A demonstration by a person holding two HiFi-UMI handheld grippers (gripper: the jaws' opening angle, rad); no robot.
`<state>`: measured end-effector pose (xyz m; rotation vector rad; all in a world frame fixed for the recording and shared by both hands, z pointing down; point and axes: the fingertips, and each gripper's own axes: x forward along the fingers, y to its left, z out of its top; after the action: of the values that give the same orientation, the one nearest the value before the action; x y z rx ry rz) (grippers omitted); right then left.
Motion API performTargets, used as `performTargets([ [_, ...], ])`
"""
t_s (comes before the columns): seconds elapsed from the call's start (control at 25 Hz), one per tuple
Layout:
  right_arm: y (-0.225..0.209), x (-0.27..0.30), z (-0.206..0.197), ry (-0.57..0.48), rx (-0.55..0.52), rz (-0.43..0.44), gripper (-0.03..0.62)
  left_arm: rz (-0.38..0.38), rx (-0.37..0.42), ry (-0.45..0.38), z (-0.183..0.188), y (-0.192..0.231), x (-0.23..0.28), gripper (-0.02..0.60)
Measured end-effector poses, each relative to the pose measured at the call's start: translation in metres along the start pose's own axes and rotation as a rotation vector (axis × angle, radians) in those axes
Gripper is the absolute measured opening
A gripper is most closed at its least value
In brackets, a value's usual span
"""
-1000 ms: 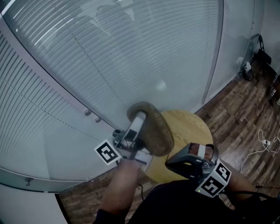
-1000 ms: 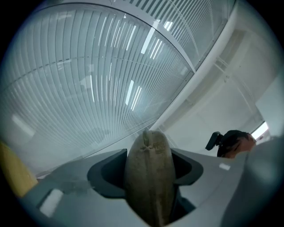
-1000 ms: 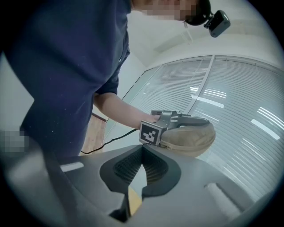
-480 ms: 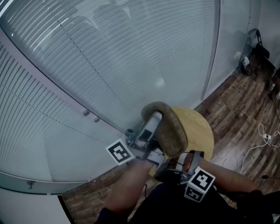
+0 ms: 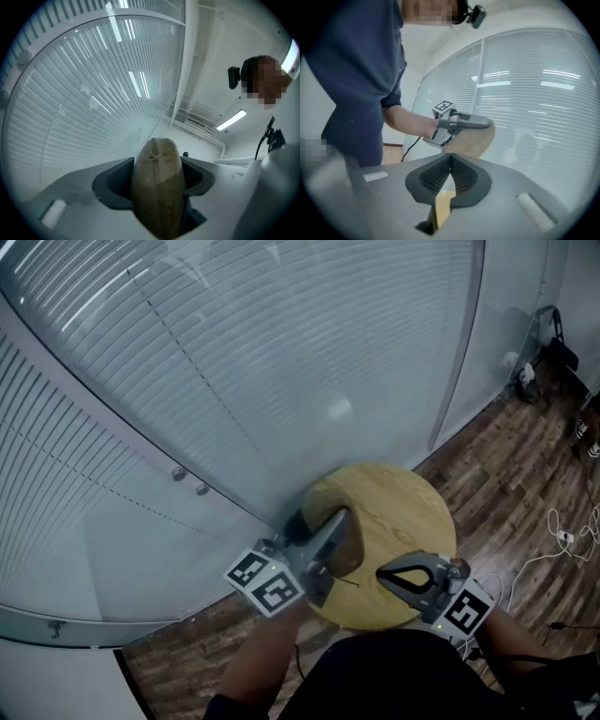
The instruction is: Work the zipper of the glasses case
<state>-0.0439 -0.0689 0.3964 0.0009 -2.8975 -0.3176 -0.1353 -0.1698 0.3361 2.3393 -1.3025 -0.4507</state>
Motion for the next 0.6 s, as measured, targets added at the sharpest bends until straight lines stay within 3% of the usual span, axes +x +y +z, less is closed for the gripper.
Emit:
performTargets([
  [0.08,-0.023,-0.012,-0.009,0.013,0.056,-0.098,0.008,0.035,0.048,0.028,-0.012,0.010,-0.006,0.291],
  [0.16,-0.046,-0.022,-0.005,-0.077,0.087,-0.185,0.008,0.063,0.110,0.043,-0.021,0.017,-0.011,0.291],
  [0.28,-0.068,-0.041,-0.009,-0.202,0.221,-0.266,0.008,0.108,0.202,0.060,-0.031,0.022,-0.018,0.291],
  [0.48,-0.104,-0.065,-0.049,-0.157,0.411,-0.491,0.008,0.163,0.318,0.108,-0.045,0.025,-0.031,0.291],
  [0.6,-0.120,-0.076,-0.069,-0.150,0.487,-0.589,0.008,0.211,0.330,0.123,-0.055,0.036,-0.041,0.291],
])
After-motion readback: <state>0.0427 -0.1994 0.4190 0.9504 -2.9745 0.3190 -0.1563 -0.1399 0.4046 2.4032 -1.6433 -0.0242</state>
